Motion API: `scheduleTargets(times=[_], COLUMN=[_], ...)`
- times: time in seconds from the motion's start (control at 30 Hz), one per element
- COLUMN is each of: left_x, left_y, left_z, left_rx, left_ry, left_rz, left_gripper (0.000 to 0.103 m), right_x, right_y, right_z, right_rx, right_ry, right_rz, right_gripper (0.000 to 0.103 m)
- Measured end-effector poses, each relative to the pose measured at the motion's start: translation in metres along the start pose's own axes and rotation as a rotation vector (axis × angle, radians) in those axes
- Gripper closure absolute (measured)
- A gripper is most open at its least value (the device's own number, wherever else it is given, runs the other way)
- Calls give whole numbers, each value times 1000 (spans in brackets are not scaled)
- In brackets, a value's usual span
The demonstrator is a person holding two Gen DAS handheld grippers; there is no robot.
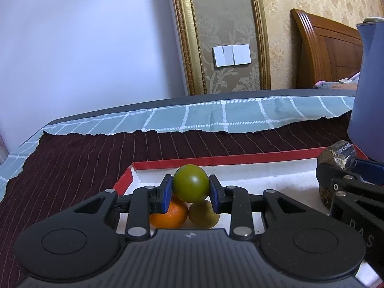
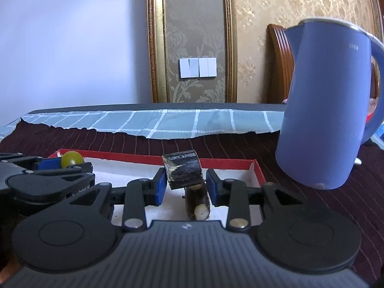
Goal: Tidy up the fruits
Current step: 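Lower the green fruit in the left tool while the right tool lowers the sugarcane, then open the right tool to drop the sugarcane while the left tool releases the green fruit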
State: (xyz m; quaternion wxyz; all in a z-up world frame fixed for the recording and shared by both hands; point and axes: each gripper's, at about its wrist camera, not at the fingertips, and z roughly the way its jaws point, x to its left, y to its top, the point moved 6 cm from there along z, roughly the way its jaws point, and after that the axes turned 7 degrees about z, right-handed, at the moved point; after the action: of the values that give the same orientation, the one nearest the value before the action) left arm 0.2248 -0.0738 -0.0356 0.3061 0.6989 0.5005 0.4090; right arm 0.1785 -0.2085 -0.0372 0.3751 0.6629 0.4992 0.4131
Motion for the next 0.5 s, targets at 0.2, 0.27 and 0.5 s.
scheduleTargets(times=[0.2, 0.27, 0.5], left_x=[-1, -1, 1], left_y=[1, 1, 2], left_z=[-1, -1, 0], left_rx=[-6, 3, 1], left_ry=[18, 6, 8], left_rz=[7, -2, -10], left_gripper=[72, 72, 72], right_x=[4, 5, 1], right_y=[-1, -1, -2], right_z=[-1, 0, 4], right_rx=[-6, -4, -8], right_ry=[-2, -11, -50], right_rz=[-14, -22, -18], right_gripper=[70, 70, 69])
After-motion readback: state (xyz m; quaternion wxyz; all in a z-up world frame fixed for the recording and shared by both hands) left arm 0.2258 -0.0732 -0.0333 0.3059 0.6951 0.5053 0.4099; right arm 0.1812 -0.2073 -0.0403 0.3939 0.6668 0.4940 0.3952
